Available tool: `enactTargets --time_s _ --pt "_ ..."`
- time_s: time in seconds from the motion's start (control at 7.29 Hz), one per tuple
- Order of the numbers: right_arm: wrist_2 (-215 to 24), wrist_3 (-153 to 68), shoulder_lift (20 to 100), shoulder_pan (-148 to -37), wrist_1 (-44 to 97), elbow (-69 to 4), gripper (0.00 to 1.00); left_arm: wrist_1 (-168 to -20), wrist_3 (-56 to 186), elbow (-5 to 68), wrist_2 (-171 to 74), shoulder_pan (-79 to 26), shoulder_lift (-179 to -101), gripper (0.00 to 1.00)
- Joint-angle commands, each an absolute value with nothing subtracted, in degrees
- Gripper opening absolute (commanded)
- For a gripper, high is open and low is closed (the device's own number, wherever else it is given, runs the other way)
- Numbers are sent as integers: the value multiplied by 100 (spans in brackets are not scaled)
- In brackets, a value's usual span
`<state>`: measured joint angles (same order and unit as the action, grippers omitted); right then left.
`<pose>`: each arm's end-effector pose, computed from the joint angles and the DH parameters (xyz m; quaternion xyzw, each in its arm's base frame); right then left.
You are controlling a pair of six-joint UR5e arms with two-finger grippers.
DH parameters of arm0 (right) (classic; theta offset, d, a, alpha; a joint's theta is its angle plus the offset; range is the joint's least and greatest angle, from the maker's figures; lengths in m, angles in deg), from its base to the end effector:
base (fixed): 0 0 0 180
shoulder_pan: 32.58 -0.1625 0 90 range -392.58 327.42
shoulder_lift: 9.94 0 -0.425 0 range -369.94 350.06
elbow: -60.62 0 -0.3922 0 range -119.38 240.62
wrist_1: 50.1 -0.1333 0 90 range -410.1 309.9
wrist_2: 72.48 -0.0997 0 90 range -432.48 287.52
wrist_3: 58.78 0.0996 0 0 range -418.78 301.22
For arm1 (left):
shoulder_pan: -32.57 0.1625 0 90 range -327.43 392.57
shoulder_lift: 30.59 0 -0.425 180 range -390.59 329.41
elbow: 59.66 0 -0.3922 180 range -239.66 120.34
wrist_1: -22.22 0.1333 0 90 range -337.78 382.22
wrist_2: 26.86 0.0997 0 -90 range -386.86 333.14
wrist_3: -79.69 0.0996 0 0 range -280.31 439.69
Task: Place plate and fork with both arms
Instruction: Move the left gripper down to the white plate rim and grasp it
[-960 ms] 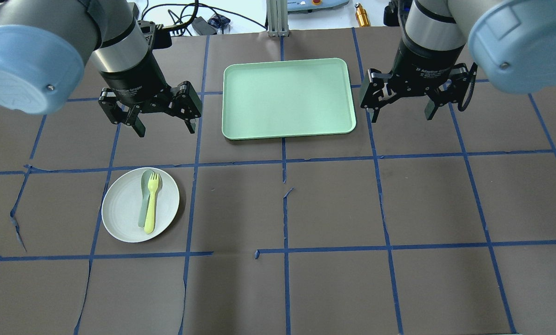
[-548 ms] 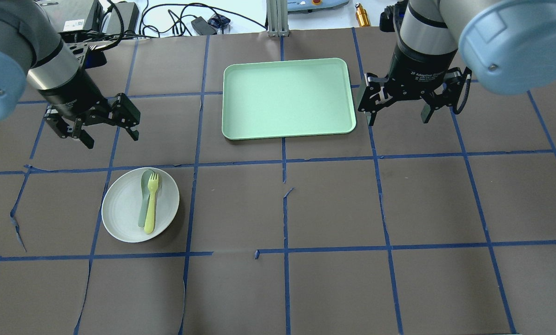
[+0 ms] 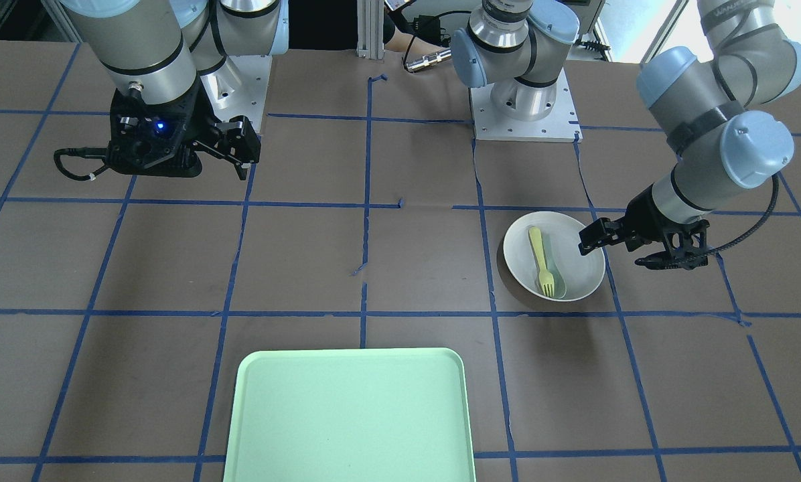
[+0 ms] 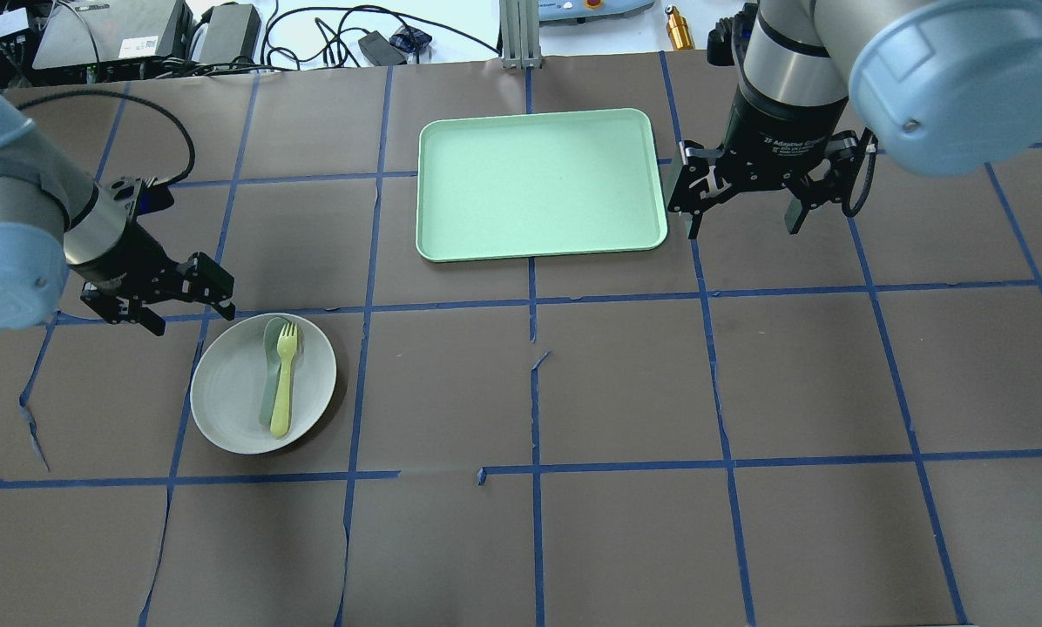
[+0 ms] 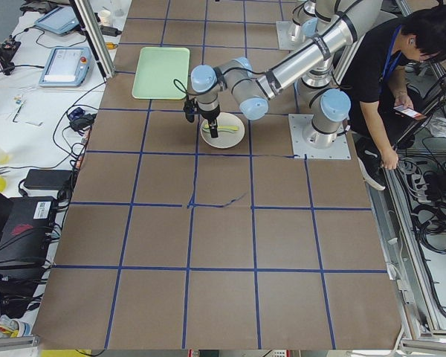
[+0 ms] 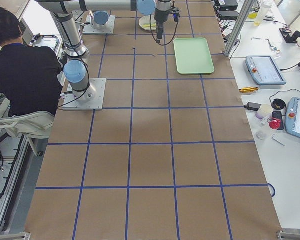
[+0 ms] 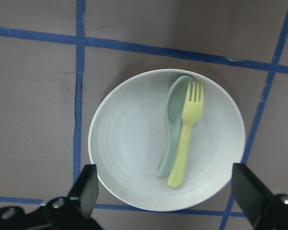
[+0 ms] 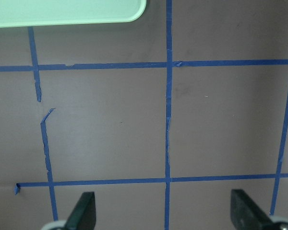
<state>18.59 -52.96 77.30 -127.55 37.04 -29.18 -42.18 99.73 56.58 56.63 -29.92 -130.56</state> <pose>0.1744 -0.4888 0.4609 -0.0070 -0.9988 -0.0462 0.0137 0.0888 -0.4835 0.2338 0.0700 -0.9917 -0.0617 0.0890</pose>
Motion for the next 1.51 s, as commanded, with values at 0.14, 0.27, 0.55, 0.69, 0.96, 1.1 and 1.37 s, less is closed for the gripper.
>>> enactTargets --time_s 0.14,0.27,0.55,0.69,0.96,1.1,1.37 --pt "1883 -5289 7724 -12759 3726 -2930 100 -3888 10455 5820 5558 -2711 -13657 87" --pt "1857 -5350 7716 -12759 3709 -2938 100 -3834 10473 5828 5584 -2711 -13772 81" --pt "1875 -5351 7724 -12759 3717 -2938 100 -3860 10570 5820 5706 -2711 -13826 14" --pt "1892 -5342 7724 -12759 3717 -2938 100 -3878 10544 5767 5707 -2711 -13817 0" --pt "1927 -5350 7724 -12759 3726 -2930 100 -3930 10553 5723 5699 -2720 -13738 0" --pt "1945 -5350 7724 -12759 3726 -2930 100 -4131 10544 5540 5681 -2772 -13703 0" --pt "1945 -5350 7724 -12759 3717 -2930 100 -5269 10518 4690 5524 -2799 -13764 0"
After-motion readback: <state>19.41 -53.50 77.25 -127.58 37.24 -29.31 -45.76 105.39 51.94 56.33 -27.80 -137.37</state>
